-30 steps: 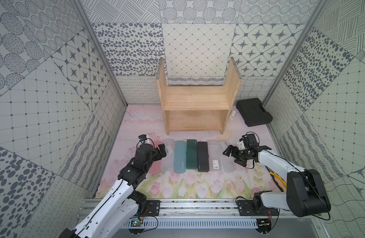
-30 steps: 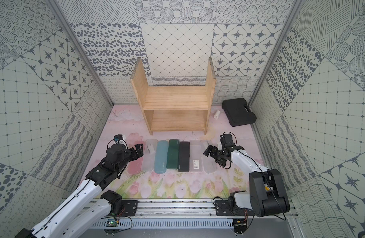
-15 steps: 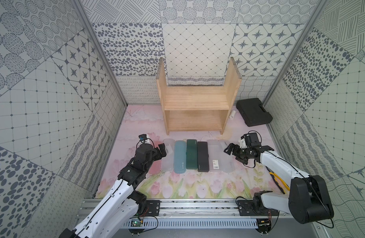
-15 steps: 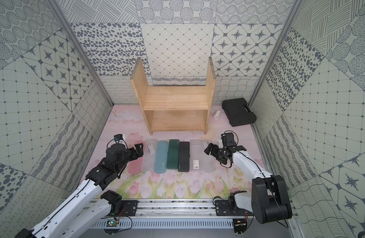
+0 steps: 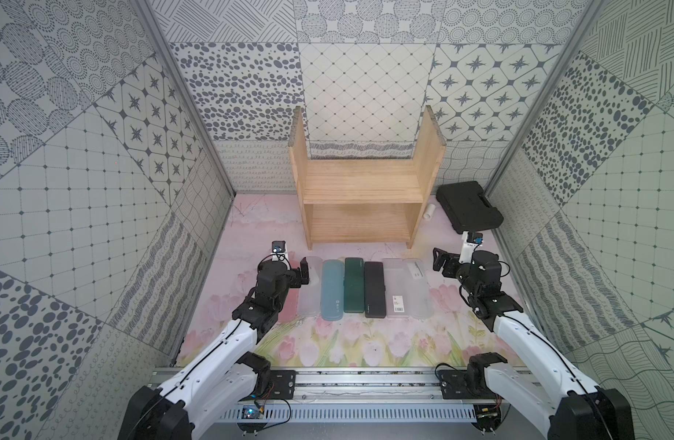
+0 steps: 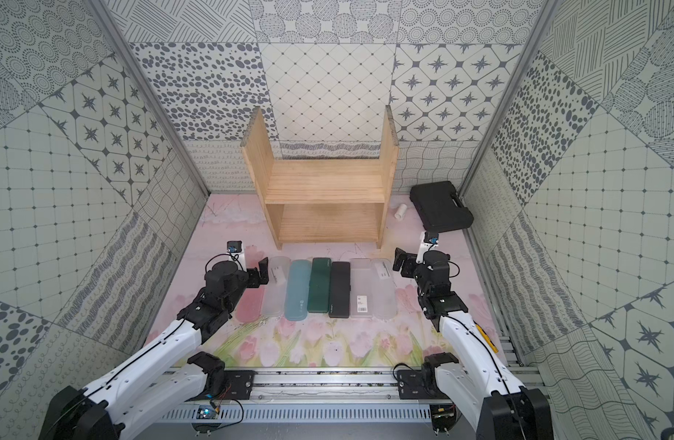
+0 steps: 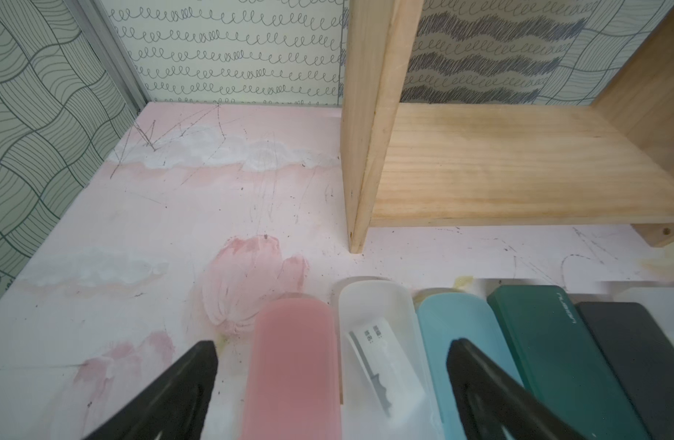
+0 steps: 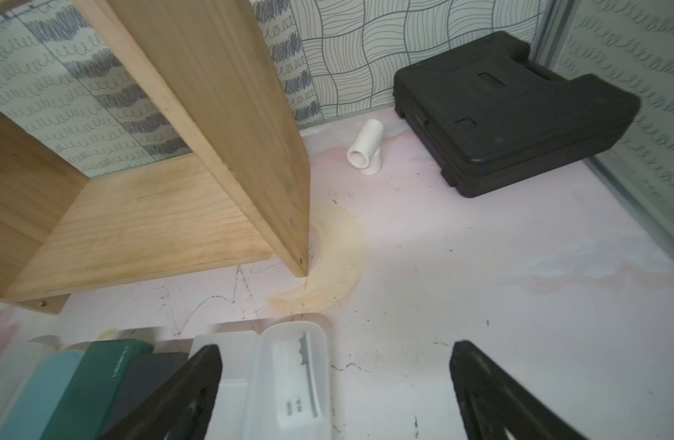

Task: Remove the pencil cases from the shelf
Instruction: Reset both arms

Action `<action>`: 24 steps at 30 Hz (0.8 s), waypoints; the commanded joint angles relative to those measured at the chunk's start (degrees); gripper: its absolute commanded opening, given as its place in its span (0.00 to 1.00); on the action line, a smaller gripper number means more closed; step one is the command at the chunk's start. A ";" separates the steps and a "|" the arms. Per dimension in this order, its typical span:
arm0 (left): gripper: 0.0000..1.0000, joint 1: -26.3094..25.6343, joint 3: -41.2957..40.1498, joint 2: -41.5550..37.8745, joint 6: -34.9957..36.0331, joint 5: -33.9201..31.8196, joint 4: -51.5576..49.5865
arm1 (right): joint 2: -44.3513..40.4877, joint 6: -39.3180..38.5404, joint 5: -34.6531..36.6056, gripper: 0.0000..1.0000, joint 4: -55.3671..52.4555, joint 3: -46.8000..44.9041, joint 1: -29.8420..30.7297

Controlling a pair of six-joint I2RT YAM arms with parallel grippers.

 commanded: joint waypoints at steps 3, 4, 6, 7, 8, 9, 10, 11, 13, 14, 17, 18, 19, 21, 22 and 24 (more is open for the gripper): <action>0.99 9.69 -3.82 9.17 4.54 9.08 20.49 | 0.71 -9.13 6.68 0.98 12.70 -2.14 -1.09; 0.99 11.69 -3.93 10.89 3.69 11.70 21.38 | 1.01 -9.30 6.48 0.98 14.03 -2.94 -1.49; 0.99 14.16 -3.91 15.04 3.81 15.41 23.77 | 1.96 -9.36 5.40 0.98 17.49 -4.64 -2.21; 0.99 15.11 -3.81 17.68 4.45 16.89 25.71 | 2.63 -9.53 4.75 0.98 19.28 -5.23 -2.42; 0.99 15.83 -3.57 20.42 5.00 17.67 27.31 | 3.45 -9.70 4.25 0.98 20.35 -5.51 -2.66; 0.99 16.53 -3.48 22.69 4.68 18.27 29.15 | 4.08 -9.78 4.17 0.98 20.90 -5.52 -2.77; 0.99 17.62 -3.85 25.84 3.90 20.38 32.11 | 4.86 -9.91 4.01 0.98 21.47 -5.61 -3.01; 0.99 18.66 -4.41 28.57 2.58 22.92 36.15 | 5.52 -10.03 3.75 0.98 22.08 -5.63 -3.17; 0.99 18.83 -4.63 32.44 2.49 23.36 40.17 | 6.63 -10.62 3.33 0.98 23.30 -5.75 -3.62; 0.99 18.85 -4.28 34.50 2.43 22.89 41.37 | 7.07 -11.58 2.60 0.98 24.50 -6.10 -3.97; 0.99 17.99 -1.38 35.78 3.46 21.79 36.49 | 9.83 -13.12 1.65 0.98 27.27 -6.36 -4.62; 0.99 17.47 -1.88 36.74 4.31 20.89 39.07 | 10.74 -13.17 1.65 0.98 27.72 -6.16 -4.79; 0.99 17.39 -1.72 36.38 4.20 20.74 38.68 | 12.10 -13.19 1.65 0.98 28.23 -5.91 -4.88; 0.99 17.35 -1.85 36.64 4.44 20.57 38.92 | 14.23 -13.17 0.49 0.98 28.59 -5.46 -5.28; 0.99 17.25 -1.75 36.31 4.24 20.45 38.39 | 15.49 -13.17 0.01 0.98 28.98 -5.55 -5.48; 0.99 16.90 -1.82 36.55 4.63 20.10 38.72 | 18.12 -12.36 -0.37 0.98 31.62 -6.04 -5.66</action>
